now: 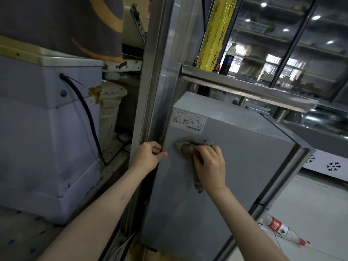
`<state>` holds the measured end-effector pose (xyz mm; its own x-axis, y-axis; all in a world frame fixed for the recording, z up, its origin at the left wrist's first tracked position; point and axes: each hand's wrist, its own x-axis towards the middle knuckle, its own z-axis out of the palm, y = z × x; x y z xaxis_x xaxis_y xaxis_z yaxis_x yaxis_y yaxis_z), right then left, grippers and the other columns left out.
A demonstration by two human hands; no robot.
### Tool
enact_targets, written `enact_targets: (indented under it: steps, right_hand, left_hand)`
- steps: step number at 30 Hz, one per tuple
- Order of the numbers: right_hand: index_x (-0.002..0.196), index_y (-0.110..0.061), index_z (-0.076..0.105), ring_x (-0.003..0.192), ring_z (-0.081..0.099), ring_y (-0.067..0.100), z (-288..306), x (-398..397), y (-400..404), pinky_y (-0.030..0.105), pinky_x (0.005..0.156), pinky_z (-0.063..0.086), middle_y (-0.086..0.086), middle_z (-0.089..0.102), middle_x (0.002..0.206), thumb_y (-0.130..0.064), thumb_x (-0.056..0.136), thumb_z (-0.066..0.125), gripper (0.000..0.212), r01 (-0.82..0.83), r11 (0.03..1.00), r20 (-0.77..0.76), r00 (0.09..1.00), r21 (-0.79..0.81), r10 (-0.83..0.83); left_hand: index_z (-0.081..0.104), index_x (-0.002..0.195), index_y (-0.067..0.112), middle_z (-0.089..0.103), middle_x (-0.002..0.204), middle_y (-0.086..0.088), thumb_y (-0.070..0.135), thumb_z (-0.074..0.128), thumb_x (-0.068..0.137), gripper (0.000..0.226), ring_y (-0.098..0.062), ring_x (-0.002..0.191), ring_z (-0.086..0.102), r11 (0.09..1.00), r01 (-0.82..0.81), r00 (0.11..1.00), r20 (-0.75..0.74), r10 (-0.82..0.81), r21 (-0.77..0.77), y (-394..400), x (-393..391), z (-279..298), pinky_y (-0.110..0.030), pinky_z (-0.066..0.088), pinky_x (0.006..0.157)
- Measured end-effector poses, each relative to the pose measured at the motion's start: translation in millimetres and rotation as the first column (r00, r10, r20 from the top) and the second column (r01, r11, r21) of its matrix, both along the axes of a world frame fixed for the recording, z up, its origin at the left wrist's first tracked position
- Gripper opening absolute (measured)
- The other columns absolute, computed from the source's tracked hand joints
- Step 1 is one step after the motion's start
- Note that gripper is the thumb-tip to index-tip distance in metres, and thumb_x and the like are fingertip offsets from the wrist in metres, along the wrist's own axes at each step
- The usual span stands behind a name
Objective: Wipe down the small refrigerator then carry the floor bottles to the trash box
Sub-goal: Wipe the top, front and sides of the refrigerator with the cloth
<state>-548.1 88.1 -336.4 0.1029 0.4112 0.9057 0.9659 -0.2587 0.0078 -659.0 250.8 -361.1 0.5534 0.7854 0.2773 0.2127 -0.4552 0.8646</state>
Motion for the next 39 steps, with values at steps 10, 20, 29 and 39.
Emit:
enact_targets:
  steps: [10, 20, 29, 39]
  right_hand:
    - [0.085, -0.004, 0.068, 0.073, 0.056, 0.031, 55.5, -14.9, 26.7, 0.033, 0.056, 0.047, 0.006, 0.068, 0.082, -0.004, 0.078, 0.069, 0.008, -0.056, 0.998, 0.063, 0.996, 0.000, 0.056]
    - [0.073, -0.004, 0.065, 0.070, 0.054, 0.030, 39.7, -18.9, 30.8, 0.035, 0.050, 0.046, 0.005, 0.065, 0.072, -0.004, 0.077, 0.067, 0.004, -0.075, 0.992, 0.056, 0.995, -0.102, 0.081]
    - [0.072, -0.004, 0.065, 0.068, 0.052, 0.028, 17.6, -18.4, 28.3, 0.035, 0.048, 0.046, 0.005, 0.064, 0.070, -0.002, 0.075, 0.068, 0.005, -0.059, 0.993, 0.027, 0.998, -0.106, 0.062]
    - [0.080, -0.003, 0.067, 0.071, 0.051, 0.027, 6.5, -11.1, 12.9, 0.033, 0.053, 0.047, 0.006, 0.065, 0.075, -0.001, 0.078, 0.067, 0.003, -0.027, 0.999, 0.035, 0.999, -0.036, 0.028]
  left_hand:
    - [0.063, 0.080, 0.019, 0.059, 0.076, 0.007, 0.018, 0.077, 0.075, 0.015, -0.019, 0.085, 0.062, 0.999, 0.018, 1.000, 0.007, -0.018, -0.049, 4.6, 2.1, -5.4, -0.038, 0.054, 0.082]
    - [0.068, 0.084, 0.013, 0.067, 0.081, -0.004, 0.017, 0.077, 0.074, 0.014, -0.022, 0.081, 0.064, 0.999, 0.035, 0.999, 0.033, -0.035, 0.006, 8.3, 2.5, -9.1, -0.034, 0.056, 0.075]
    - [0.070, 0.088, 0.008, 0.065, 0.080, -0.004, 0.016, 0.075, 0.076, 0.015, -0.019, 0.077, 0.061, 0.998, 0.015, 0.999, 0.041, -0.017, 0.065, 5.8, 2.4, -9.4, -0.028, 0.052, 0.071]
    - [0.068, 0.086, 0.011, 0.063, 0.080, 0.000, 0.018, 0.077, 0.075, 0.016, -0.018, 0.079, 0.061, 0.998, 0.015, 1.000, 0.018, -0.016, 0.053, 9.2, 2.7, -10.7, -0.026, 0.047, 0.069]
